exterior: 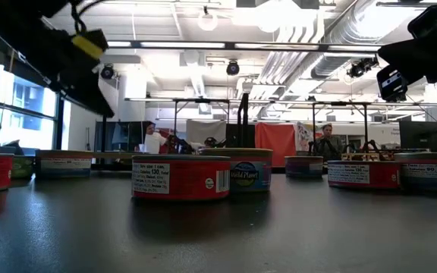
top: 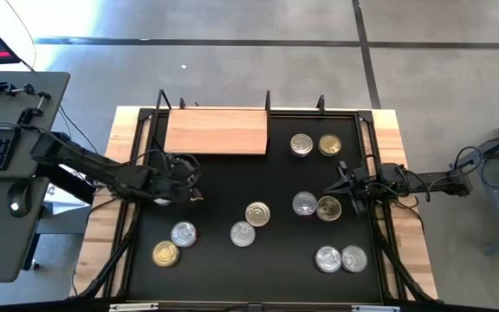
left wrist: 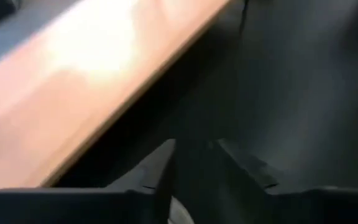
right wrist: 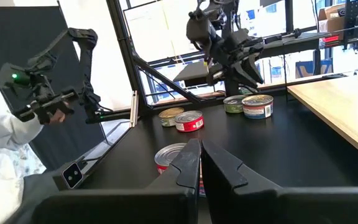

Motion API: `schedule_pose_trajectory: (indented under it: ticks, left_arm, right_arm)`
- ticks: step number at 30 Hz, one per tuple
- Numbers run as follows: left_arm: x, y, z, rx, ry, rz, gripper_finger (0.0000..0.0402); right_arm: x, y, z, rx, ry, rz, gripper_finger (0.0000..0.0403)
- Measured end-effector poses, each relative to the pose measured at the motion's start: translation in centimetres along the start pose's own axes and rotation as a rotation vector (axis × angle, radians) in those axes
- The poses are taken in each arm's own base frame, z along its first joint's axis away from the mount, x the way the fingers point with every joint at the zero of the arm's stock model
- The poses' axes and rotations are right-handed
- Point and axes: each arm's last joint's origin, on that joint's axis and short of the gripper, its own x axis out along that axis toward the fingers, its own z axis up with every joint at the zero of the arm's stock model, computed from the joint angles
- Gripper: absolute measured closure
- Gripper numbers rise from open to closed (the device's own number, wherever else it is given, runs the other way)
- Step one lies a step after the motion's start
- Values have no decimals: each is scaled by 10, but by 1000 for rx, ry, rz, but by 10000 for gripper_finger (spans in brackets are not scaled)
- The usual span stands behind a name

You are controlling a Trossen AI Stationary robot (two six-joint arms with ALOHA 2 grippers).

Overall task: Stack canned seafood by type on shelf
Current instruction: Put the blue tuna can on the shelf

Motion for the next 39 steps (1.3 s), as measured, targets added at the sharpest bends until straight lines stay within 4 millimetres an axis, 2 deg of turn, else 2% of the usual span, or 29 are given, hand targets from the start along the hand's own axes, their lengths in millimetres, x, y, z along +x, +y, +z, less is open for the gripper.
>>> schedule_pose_trajectory:
  ticks: [3,6,11,18,29,39]
  left_arm:
    - [7,0,-6,-33,102,34,231]
    - [13,-2,-13,-57,208,33,197]
    - [24,-11,-25,-42,314,50,194]
    - [37,-20,-36,159,315,152,242]
    - [33,-35,-16,238,331,69,387]
    - [13,-58,-7,383,285,-56,401]
  right_arm:
    - [0,0,0,0,0,0,396]
    - [0,0,0,0,0,0,396]
    - [0,0,0,0,0,0,396]
    - [0,0,0,0,0,0,396]
    - [0,0,0,0,0,0,396]
    - [0,0,0,0,0,0,396]
